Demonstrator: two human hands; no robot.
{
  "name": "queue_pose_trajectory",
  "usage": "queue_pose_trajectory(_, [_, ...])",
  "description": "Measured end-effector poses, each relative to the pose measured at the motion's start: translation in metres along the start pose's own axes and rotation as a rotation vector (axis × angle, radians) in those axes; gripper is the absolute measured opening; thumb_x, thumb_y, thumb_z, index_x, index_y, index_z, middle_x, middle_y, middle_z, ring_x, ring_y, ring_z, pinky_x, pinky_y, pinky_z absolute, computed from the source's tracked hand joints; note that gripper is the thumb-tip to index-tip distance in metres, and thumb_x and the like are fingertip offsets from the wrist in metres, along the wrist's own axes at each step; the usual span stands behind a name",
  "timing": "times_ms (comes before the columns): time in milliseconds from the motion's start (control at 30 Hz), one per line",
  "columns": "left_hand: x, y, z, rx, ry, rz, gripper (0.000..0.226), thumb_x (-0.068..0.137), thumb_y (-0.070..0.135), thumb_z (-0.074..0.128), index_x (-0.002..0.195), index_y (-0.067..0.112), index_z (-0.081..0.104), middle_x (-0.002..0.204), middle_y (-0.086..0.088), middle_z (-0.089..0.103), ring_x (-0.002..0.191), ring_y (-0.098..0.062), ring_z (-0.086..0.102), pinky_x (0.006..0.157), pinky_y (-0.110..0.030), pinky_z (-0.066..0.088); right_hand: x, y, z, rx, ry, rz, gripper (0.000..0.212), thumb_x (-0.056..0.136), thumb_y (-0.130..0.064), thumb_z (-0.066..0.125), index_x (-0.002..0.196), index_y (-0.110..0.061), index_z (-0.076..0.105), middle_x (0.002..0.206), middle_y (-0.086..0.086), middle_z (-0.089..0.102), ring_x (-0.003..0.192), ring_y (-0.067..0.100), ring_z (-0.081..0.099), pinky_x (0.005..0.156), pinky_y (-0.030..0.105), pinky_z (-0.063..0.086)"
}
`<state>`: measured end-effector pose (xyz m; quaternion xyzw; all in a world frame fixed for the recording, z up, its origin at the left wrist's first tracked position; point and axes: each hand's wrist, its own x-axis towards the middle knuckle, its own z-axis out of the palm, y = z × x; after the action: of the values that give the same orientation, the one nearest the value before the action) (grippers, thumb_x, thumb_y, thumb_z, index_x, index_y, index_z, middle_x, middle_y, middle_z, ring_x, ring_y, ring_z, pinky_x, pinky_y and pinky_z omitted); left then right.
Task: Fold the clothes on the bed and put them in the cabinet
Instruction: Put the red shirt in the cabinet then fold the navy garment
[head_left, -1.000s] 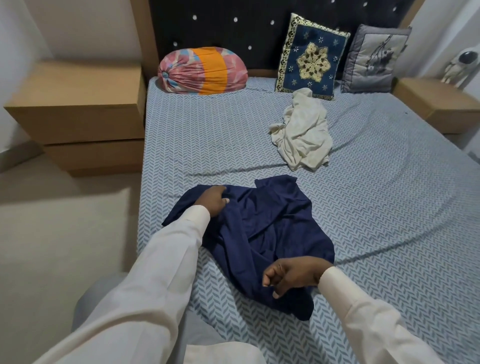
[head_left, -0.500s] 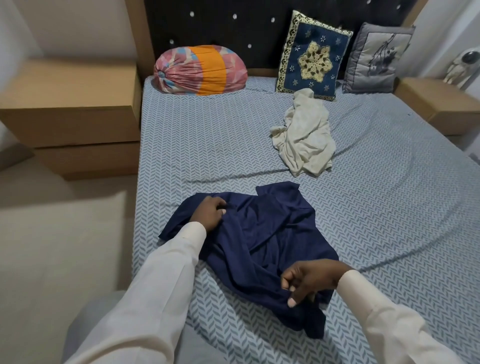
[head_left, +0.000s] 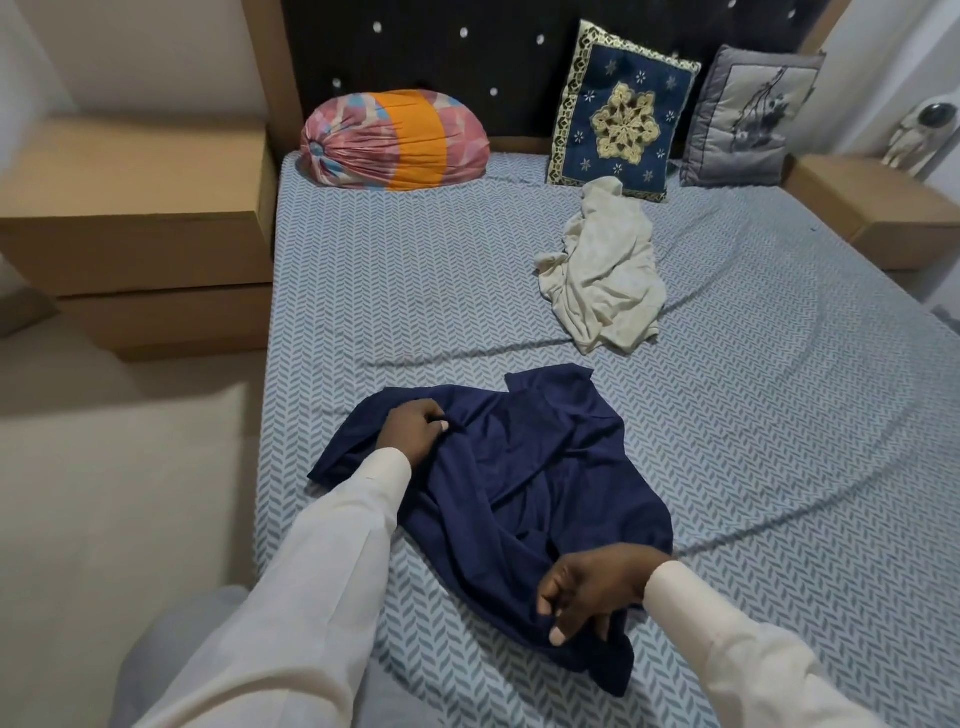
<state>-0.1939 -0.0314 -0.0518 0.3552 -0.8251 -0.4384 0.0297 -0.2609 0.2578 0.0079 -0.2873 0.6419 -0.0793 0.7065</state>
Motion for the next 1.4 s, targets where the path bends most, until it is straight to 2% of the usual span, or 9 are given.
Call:
queue_pose_trajectory(233, [0.000, -0.006, -0.062, -0.267, 0.350, -0.098, 0.015, 0.086, 0.025, 0.065, 0.077, 0.014, 0.067, 0.076, -0.012, 0.067, 0.072, -0.034, 0.066, 0.063, -0.043, 0.059, 0.000, -0.008, -0.002, -0.088, -0.034, 0.109, 0.031, 0.083, -0.013, 0.077, 0.066, -0.024, 0.054, 0.058, -0.009, 0.053, 0.056, 0.004, 0.057, 0.054, 0.017, 0.054])
queue_pose_trajectory(400, [0.012, 0.002, -0.148, -0.262, 0.187, -0.320, 0.033, 0.098, 0.025, 0.051, 0.069, 0.012, 0.048, 0.061, -0.009, 0.041, 0.047, -0.023, 0.039, 0.042, -0.021, 0.034, -0.014, -0.042, -0.049, -0.327, 0.159, 0.267, 0.025, 0.088, -0.019, 0.070, 0.065, -0.020, 0.060, 0.053, -0.006, 0.061, 0.047, 0.007, 0.060, 0.049, 0.019, 0.049])
queue_pose_trajectory(533, [0.016, 0.046, -0.213, -0.639, 0.222, -0.349, 0.016, 0.107, 0.022, 0.030, 0.102, 0.017, 0.045, 0.075, -0.007, 0.050, 0.058, -0.018, 0.058, 0.040, -0.026, 0.050, -0.038, -0.101, -0.139, -0.508, 0.754, 0.261, 0.008, 0.088, -0.020, 0.058, 0.089, -0.016, 0.065, 0.096, 0.008, 0.070, 0.085, 0.024, 0.067, 0.075, 0.028, 0.053])
queue_pose_trajectory(667, [0.014, 0.134, -0.301, -0.936, 0.441, -0.062, 0.025, 0.107, 0.028, 0.027, 0.108, 0.012, 0.047, 0.083, -0.007, 0.063, 0.066, -0.018, 0.066, 0.060, -0.034, 0.059, -0.121, -0.188, -0.219, -0.407, 1.670, 0.014, 0.031, 0.079, -0.022, 0.047, 0.103, -0.014, 0.066, 0.090, 0.011, 0.063, 0.085, 0.032, 0.062, 0.076, 0.035, 0.051])
queue_pose_trajectory(833, [-0.009, 0.226, -0.397, -1.222, 0.703, 0.361, 0.024, 0.103, 0.033, 0.040, 0.103, 0.013, 0.054, 0.099, -0.013, 0.072, 0.085, -0.024, 0.073, 0.069, -0.041, 0.060, -0.226, -0.264, -0.237, -0.136, 2.133, -0.447, 0.041, 0.083, -0.009, 0.042, 0.115, -0.019, 0.066, 0.114, 0.018, 0.058, 0.102, 0.040, 0.060, 0.085, 0.042, 0.047])
queue_pose_trajectory(1067, [-0.048, 0.197, -0.380, -1.139, 0.771, 0.448, 0.021, 0.101, 0.032, 0.046, 0.101, 0.017, 0.060, 0.106, -0.013, 0.072, 0.096, -0.025, 0.071, 0.085, -0.042, 0.058, -0.244, -0.246, -0.226, -0.044, 2.224, -0.654, 0.039, 0.080, -0.008, 0.041, 0.106, -0.013, 0.070, 0.110, 0.020, 0.063, 0.102, 0.038, 0.058, 0.083, 0.038, 0.043])
queue_pose_trajectory(1233, [-0.065, 0.082, -0.277, -0.639, 0.914, 0.144, 0.035, 0.090, 0.048, 0.055, 0.071, 0.019, 0.058, 0.084, -0.017, 0.068, 0.075, -0.029, 0.063, 0.071, -0.040, 0.054, -0.165, -0.164, -0.200, -0.114, 2.006, -0.488, 0.038, 0.076, -0.014, 0.042, 0.102, -0.011, 0.069, 0.100, 0.024, 0.064, 0.089, 0.039, 0.060, 0.074, 0.038, 0.046])
queue_pose_trajectory(1300, [-0.075, 0.035, -0.226, -0.518, 0.800, 0.065, 0.033, 0.096, 0.034, 0.055, 0.069, 0.016, 0.056, 0.078, -0.019, 0.063, 0.070, -0.022, 0.053, 0.064, -0.034, 0.040, -0.131, -0.130, -0.188, -0.109, 1.875, -0.310, 0.030, 0.082, -0.008, 0.047, 0.104, -0.009, 0.066, 0.102, 0.027, 0.063, 0.091, 0.041, 0.060, 0.076, 0.039, 0.046])
queue_pose_trajectory(1400, [-0.088, -0.030, -0.162, -0.376, 0.619, -0.093, 0.040, 0.089, 0.042, 0.057, 0.067, 0.009, 0.062, 0.071, -0.014, 0.069, 0.066, -0.027, 0.064, 0.066, -0.040, 0.055, -0.086, -0.083, -0.163, -0.151, 1.695, -0.115, 0.027, 0.082, -0.008, 0.048, 0.105, -0.007, 0.064, 0.106, 0.027, 0.063, 0.098, 0.041, 0.060, 0.076, 0.039, 0.047])
